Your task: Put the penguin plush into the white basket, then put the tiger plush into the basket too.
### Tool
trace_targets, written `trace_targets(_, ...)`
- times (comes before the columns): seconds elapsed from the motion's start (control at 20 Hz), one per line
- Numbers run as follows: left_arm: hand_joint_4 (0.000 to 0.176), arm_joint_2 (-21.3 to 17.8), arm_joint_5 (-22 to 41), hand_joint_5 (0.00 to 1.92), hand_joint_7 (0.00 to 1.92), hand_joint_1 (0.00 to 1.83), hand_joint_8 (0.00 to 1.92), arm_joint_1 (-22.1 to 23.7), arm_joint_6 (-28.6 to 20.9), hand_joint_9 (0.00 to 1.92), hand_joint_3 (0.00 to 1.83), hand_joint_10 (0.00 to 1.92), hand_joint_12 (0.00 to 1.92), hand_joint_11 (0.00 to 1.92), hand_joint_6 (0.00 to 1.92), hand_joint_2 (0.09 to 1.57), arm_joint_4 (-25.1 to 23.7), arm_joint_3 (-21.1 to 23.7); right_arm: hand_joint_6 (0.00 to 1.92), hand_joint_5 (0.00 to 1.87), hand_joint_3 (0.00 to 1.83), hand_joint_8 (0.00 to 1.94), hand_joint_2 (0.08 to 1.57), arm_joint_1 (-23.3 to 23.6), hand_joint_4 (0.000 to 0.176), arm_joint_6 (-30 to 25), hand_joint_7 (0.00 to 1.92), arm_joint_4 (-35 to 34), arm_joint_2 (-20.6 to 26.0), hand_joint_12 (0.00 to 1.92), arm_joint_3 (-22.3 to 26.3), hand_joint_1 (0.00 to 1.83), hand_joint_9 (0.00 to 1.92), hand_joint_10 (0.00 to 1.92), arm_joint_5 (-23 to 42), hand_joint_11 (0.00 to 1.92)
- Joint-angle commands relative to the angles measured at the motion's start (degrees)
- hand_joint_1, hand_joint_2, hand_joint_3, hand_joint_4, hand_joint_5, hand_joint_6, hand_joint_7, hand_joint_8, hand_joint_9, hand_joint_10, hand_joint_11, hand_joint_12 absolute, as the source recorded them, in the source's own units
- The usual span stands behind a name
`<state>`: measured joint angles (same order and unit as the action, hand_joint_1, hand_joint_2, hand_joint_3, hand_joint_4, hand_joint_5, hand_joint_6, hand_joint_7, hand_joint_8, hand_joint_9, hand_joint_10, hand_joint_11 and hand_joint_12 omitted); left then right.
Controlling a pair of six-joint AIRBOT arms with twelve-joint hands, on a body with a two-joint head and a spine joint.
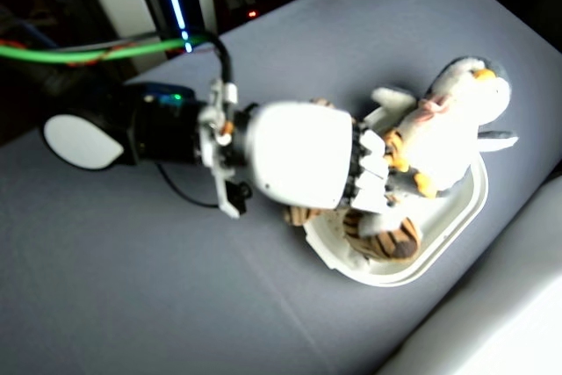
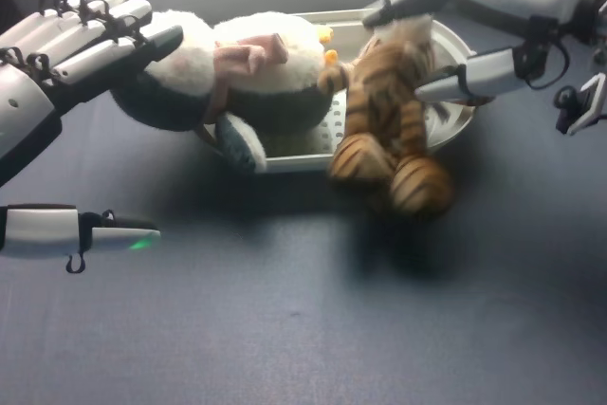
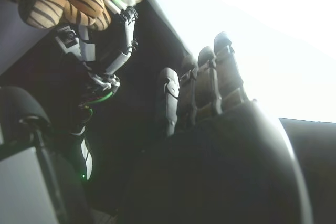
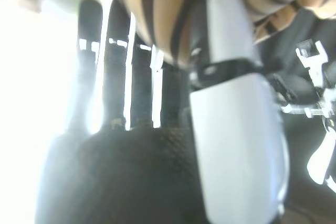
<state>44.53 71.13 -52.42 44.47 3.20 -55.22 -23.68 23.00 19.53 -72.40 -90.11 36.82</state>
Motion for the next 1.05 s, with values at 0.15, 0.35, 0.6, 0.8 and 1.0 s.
trace_targets(0.15,0.092,-0.1,7.3,0.11,0.01,0.79,0.0,0.2,-0.6,0.02,0.01,0.01,0.06,0.14,0.0,0.9,1.0,-0.2,0.0,0.0,0.01,0.0,1.09,0.8,0.176,0.1,0.0,-1.7,0.4,0.0,2.4,0.42,0.0,0.0,7.4,0.0)
trace_targets(0.35,0.132,-0.7,9.7,0.1,0.02,0.78,0.0,-0.8,-0.9,0.01,0.0,0.0,0.05,0.1,0.0,0.9,1.5,0.5,0.0,0.0,0.0,0.0,1.09,-4.0,0.176,-0.8,0.0,-5.1,6.8,0.0,8.1,0.46,0.0,0.0,16.3,0.0)
trace_targets(0.6,0.176,-1.4,16.0,0.0,0.01,0.91,0.0,-4.5,-1.3,0.0,0.0,0.0,0.02,0.03,0.0,0.85,3.9,2.0,0.0,0.0,0.03,0.0,1.18,-18.0,0.176,-3.5,0.0,-14.9,14.1,0.0,16.0,0.39,0.0,0.0,37.9,0.0)
trace_targets(0.8,0.176,-1.4,22.4,0.0,0.0,0.85,0.0,-7.3,-1.6,0.0,0.0,0.0,0.08,0.12,0.0,0.83,5.8,3.1,0.01,0.08,0.0,0.02,1.13,-28.3,0.16,-3.9,0.09,-21.5,17.4,0.01,21.0,0.34,0.04,0.01,52.8,0.01)
trace_targets(1.0,0.083,-1.4,27.8,0.04,0.18,0.81,0.02,-9.8,-1.5,0.18,0.0,0.04,1.36,0.0,0.0,0.84,8.0,3.8,0.0,0.14,0.0,0.01,1.16,-33.3,0.125,-3.9,0.35,-24.4,18.0,0.08,23.2,0.58,0.35,0.02,61.4,0.17)
